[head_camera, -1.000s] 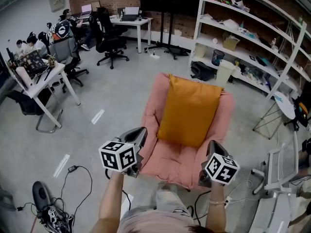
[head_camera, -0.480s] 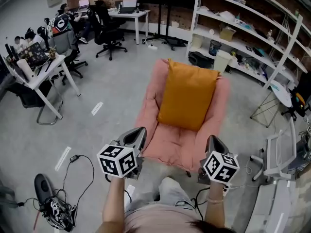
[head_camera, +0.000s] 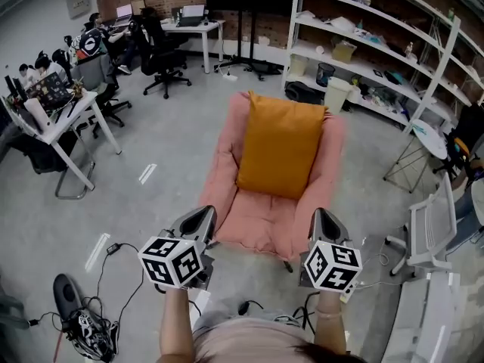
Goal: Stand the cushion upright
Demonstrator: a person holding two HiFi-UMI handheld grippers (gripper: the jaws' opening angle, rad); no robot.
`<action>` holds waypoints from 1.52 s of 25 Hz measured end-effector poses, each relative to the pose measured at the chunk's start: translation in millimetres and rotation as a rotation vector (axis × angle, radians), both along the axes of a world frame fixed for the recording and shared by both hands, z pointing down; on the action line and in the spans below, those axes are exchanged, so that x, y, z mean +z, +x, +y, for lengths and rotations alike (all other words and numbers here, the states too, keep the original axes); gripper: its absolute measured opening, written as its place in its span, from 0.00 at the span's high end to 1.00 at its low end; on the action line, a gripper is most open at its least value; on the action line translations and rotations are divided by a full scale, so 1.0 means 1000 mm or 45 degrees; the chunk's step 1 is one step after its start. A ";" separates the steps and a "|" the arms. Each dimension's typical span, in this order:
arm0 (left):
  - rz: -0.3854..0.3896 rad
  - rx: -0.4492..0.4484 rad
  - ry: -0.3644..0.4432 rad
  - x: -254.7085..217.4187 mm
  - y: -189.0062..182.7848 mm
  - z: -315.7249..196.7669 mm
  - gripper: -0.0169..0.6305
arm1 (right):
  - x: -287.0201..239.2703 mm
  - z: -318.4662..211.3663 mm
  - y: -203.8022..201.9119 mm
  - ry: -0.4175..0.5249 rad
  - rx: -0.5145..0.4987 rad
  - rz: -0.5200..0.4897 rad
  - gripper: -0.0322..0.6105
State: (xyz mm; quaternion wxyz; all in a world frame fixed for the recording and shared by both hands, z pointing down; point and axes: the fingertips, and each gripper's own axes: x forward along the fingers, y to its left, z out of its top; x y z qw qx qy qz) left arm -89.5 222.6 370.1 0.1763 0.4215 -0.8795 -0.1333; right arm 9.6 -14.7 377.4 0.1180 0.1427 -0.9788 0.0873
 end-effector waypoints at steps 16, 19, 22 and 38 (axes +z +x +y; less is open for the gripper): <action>-0.031 0.037 -0.030 -0.007 0.126 -0.026 0.98 | 0.002 0.017 0.121 0.001 -0.099 0.058 0.92; -0.041 0.045 -0.032 -0.008 0.154 -0.030 0.98 | 0.003 0.016 0.143 0.001 -0.107 0.065 0.92; -0.046 0.047 -0.029 -0.009 0.181 -0.032 0.98 | 0.004 0.017 0.163 0.002 -0.121 0.066 0.93; 0.003 0.026 0.107 -0.017 0.262 -0.014 0.98 | 0.015 0.034 0.253 -0.043 -0.120 0.068 0.93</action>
